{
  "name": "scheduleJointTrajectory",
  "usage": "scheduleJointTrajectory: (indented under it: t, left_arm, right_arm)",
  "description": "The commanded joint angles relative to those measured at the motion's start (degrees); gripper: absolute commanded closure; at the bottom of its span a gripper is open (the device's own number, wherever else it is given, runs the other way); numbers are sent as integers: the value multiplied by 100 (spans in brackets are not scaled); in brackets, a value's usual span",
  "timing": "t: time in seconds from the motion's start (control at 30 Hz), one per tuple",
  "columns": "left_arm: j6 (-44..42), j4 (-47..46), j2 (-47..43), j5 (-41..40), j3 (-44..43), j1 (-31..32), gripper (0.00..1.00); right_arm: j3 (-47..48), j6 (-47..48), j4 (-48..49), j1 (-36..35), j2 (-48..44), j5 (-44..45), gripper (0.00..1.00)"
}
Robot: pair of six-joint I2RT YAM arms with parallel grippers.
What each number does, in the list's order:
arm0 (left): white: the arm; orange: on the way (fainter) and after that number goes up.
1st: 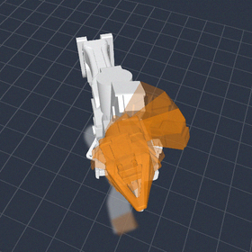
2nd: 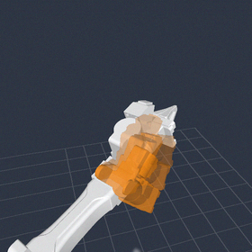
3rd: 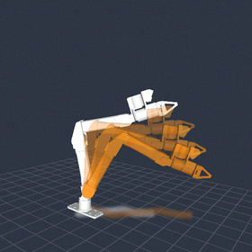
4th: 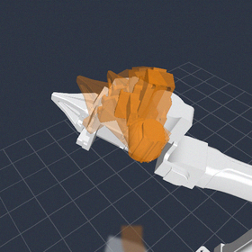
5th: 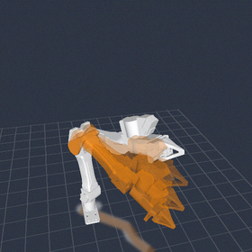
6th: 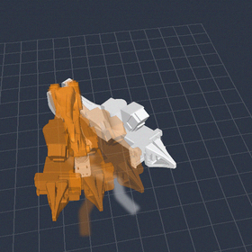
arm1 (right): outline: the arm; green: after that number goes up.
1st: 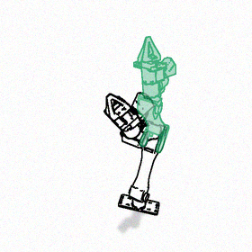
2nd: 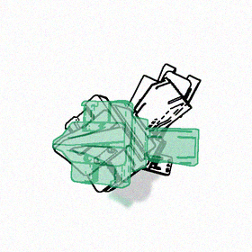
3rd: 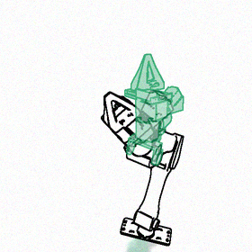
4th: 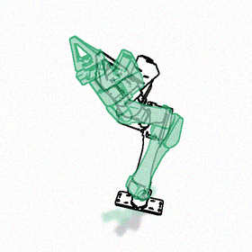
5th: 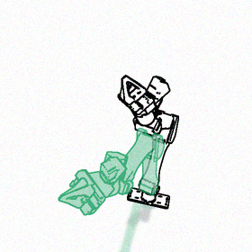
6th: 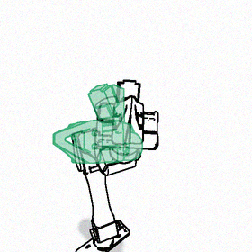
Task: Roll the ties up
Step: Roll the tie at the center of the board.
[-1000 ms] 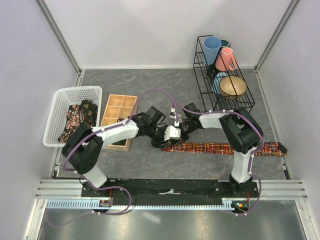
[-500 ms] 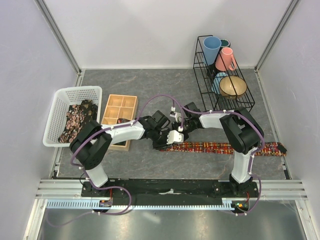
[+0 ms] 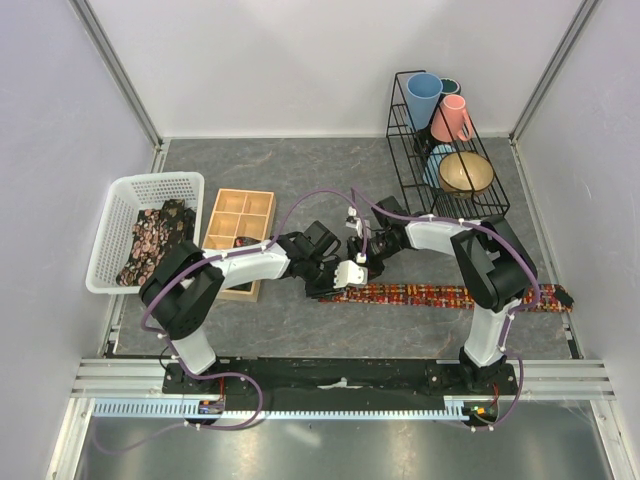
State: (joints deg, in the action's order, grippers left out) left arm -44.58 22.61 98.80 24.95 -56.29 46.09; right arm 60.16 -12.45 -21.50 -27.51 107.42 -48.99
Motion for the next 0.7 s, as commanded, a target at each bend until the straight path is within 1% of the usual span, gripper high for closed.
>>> scheduleJointTrajectory:
  t: [0.0, 0.07, 0.3, 0.5, 0.67]
  left_arm:
    - [54, 165, 174, -368, 39, -3, 63]
    - [37, 165, 183, -394, 39, -3, 63]
    - [19, 173, 130, -377, 92, -3, 63]
    - [37, 173, 165, -368, 40, -3, 63]
    - [98, 173, 192, -351, 13, -3, 62]
  right_arm:
    - [40, 59, -180, 9, -230, -119, 51]
    - [57, -64, -162, 26, -256, -180, 52]
    - [13, -310, -171, 430, -423, -558, 53]
    - [-31, -811, 242, 220, -292, -576, 55]
    - [-57, -1040, 497, 105, -116, -515, 61]
